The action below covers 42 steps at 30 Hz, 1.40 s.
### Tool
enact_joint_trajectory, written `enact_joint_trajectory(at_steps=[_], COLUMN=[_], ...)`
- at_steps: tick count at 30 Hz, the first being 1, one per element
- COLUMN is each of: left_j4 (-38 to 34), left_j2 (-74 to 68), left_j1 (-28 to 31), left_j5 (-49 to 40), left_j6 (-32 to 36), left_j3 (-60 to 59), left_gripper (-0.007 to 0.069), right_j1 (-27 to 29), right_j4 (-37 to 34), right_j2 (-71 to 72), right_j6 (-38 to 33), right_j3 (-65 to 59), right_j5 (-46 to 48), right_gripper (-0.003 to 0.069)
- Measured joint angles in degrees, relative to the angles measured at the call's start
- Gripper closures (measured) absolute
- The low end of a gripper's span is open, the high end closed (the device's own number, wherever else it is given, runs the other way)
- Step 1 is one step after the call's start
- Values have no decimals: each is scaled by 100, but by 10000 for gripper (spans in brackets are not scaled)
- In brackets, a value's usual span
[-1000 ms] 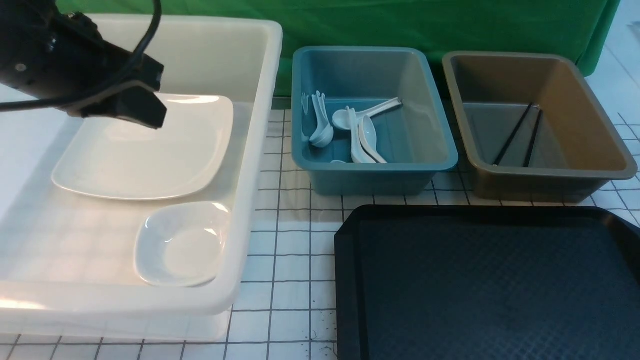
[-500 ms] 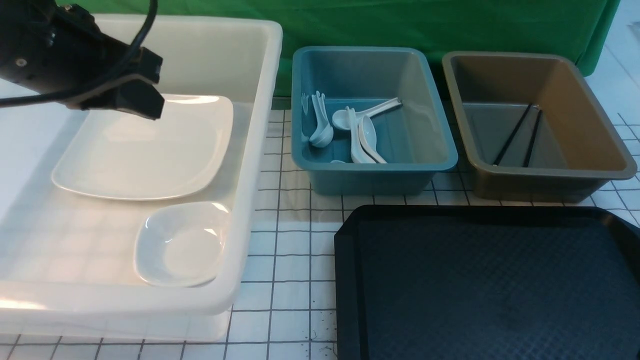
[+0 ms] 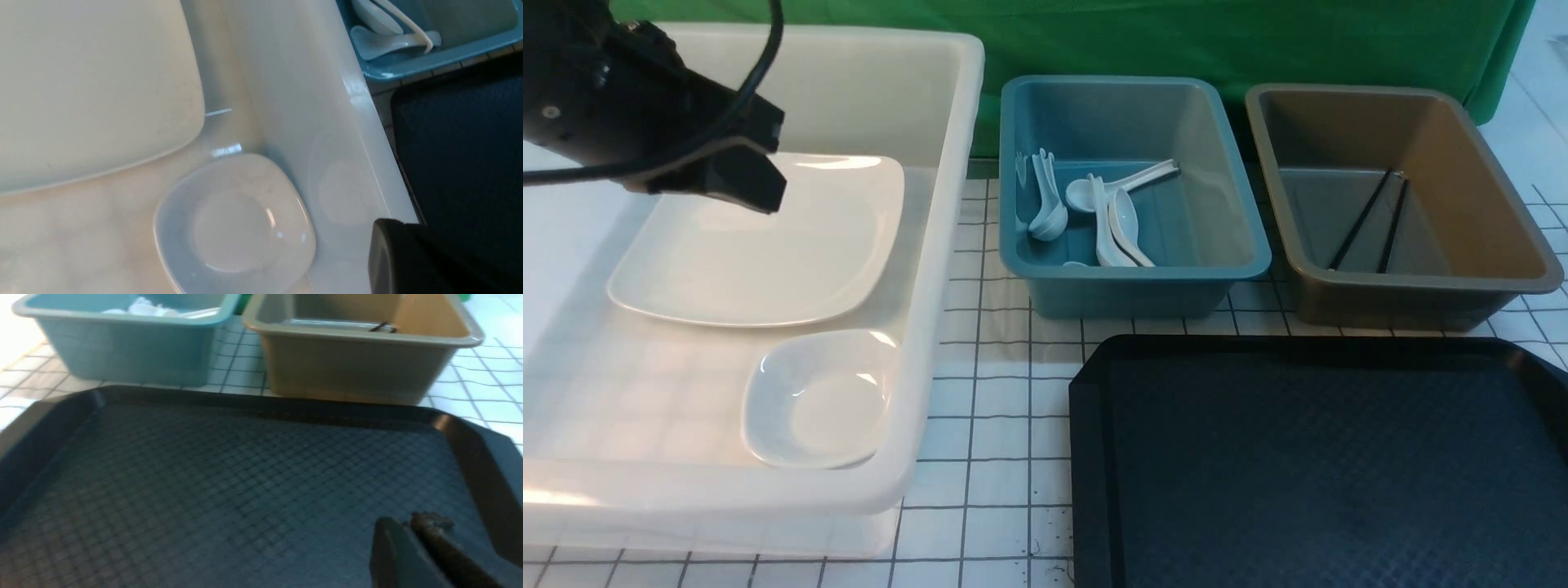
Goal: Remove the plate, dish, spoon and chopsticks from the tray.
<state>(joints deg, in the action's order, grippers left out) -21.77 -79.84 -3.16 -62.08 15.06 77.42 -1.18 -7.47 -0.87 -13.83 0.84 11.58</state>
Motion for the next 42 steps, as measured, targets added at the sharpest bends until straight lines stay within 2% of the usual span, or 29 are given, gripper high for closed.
enact_joint_trajectory(at_steps=[2, 4, 9, 13, 18, 25, 26, 29, 36, 42], left_j4=[5, 23, 29, 38, -114, -1085, -1101, -1307, -1301, -793], left_j2=[13, 101, 512, 1232, 2076, 4471, 4471, 5478, 6362, 6412], left_j1=[0, 0, 0, 0, 0, 0, 0, 0, 0, 0], left_j5=[-536, -668, -710, -652, 111, 2841, 2910, 3883, 4253, 4253], left_j6=[157, 239, 289, 392, 392, 634, 633, 686, 697, 704], left_j3=[-6, -68, -455, -1216, -2144, -4106, -4154, -4829, -5104, -5127], left_gripper=[620, 620, 620, 620, 620, 620, 620, 620, 620, 620], right_j1=[45, 45, 45, 45, 45, 45, 45, 45, 45, 45], right_j4=[0, 0, 0, 0, 0, 0, 0, 0, 0, 0], right_j2=[0, 0, 0, 0, 0, 0, 0, 0, 0, 0], right_j6=[0, 0, 0, 0, 0, 0, 0, 0, 0, 0], right_j3=[0, 0, 0, 0, 0, 0, 0, -1, -6, -6], right_j5=[-8, -13, -10, -14, -14, -16, -16, -21, -23, -23], right_gripper=[538, 532, 524, 516, 507, 491, 490, 484, 475, 465])
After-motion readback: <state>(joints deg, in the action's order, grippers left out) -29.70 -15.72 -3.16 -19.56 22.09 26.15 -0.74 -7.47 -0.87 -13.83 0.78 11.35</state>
